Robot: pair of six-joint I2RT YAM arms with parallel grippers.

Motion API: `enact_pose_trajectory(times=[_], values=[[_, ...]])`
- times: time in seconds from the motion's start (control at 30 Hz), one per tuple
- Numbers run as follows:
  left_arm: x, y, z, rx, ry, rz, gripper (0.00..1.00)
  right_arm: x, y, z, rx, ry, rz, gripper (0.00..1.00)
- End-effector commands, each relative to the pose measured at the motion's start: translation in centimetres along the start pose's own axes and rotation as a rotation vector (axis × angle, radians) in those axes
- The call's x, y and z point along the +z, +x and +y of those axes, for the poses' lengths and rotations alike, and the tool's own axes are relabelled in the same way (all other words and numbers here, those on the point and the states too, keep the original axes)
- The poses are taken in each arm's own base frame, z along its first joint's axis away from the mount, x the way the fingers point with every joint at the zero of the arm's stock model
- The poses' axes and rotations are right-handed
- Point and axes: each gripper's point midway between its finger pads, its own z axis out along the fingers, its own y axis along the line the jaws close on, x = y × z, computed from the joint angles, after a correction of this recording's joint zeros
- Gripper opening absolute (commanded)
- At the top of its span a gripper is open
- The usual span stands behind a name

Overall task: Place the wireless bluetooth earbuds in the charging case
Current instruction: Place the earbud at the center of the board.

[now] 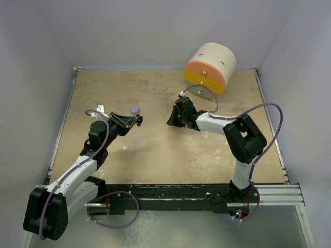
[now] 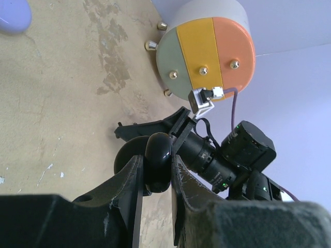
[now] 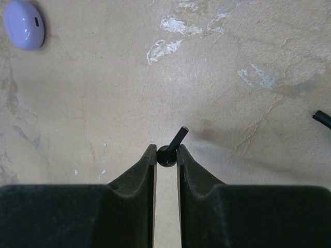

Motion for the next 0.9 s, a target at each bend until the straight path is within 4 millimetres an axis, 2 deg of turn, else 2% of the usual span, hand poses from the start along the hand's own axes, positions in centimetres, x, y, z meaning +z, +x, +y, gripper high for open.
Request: enact_pose_trajectory(times=[0.0, 0.13, 0.37, 0.53, 0.67, 0.87], values=[[-0.5, -0.3, -1.6, -0.001, 0.064, -0.003, 0.0, 0.8, -1.2, 2.3, 0.012, -0.065, -0.016, 0.1], [-0.8, -0.2, -1.8, -0.001, 0.069, 0.002, 0.0, 1.5, -1.4, 3.4, 0.004, -0.083, -0.007, 0.16], [-1.2, -0.2, -1.8, 0.007, 0.065, 0.0, 0.0, 0.9, -3.5, 6.3, -0.037, -0.153, -0.037, 0.66], [-1.2, -0.3, -2.1, 0.009, 0.065, -0.005, 0.0, -1.0, -4.3, 6.8, -0.047, -0.171, -0.063, 0.68], [-1.4, -0.6, -2.3, 0.021, 0.056, -0.01, 0.0, -1.3, -4.9, 4.4, -0.098, -0.054, -0.1, 0.68], [-1.9, -1.0, -2.7, 0.028, 0.039, -0.025, 0.0, -0.8, -3.5, 1.5, -0.14, 0.038, -0.087, 0.7]])
